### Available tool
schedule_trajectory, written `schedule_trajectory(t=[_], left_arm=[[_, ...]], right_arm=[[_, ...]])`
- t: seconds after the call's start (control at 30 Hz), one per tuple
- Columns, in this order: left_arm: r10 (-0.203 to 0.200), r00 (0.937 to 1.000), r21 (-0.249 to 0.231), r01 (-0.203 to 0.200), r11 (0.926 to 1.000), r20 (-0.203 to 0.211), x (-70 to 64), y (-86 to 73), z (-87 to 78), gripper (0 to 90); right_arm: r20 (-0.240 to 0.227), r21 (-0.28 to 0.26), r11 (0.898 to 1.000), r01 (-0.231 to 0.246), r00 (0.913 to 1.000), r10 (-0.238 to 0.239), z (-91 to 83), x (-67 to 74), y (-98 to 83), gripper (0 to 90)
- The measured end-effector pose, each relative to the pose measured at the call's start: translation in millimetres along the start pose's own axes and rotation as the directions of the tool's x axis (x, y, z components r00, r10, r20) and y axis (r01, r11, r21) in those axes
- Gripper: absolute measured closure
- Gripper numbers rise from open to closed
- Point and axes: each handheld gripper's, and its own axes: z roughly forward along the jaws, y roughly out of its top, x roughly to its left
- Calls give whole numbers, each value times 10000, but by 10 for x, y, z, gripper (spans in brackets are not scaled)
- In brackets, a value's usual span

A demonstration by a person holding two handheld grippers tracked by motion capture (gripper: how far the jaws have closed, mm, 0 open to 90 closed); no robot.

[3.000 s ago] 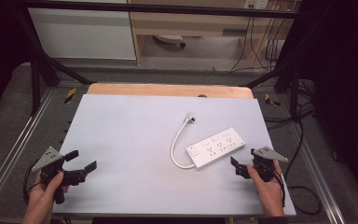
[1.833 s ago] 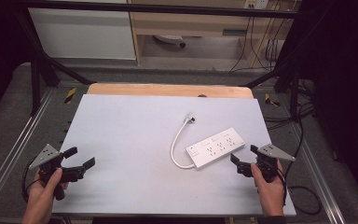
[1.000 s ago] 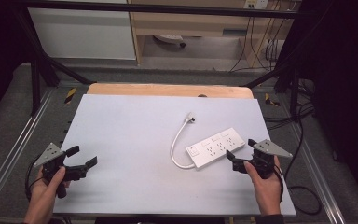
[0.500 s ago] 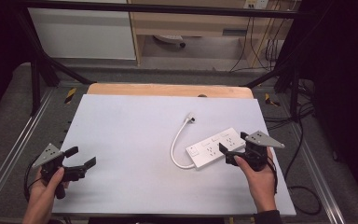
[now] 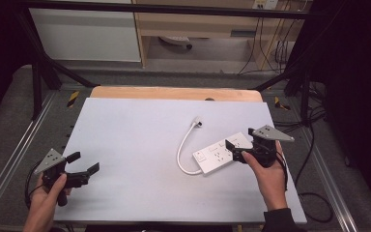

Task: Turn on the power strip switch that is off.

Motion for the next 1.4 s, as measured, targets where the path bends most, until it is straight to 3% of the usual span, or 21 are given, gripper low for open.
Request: schedule_trajectory(t=[0.53,0.73,1.03,1.4], left_arm=[[135,9996,191,-131,9997,-235,-30,8,-4,56],[114,9996,216,-109,9997,-254,-34,10,5,58],[-81,9991,129,87,9999,-426,4,7,-35,58],[-192,9978,163,203,9997,-628,25,0,-63,63]], right_arm=[[-190,287,9995,97,9998,-92,175,-29,323,120],[-253,682,9971,340,9992,-323,329,21,371,159],[-423,849,9961,235,9989,-200,492,40,418,229],[-387,1214,9921,304,9989,-259,688,81,372,400]])
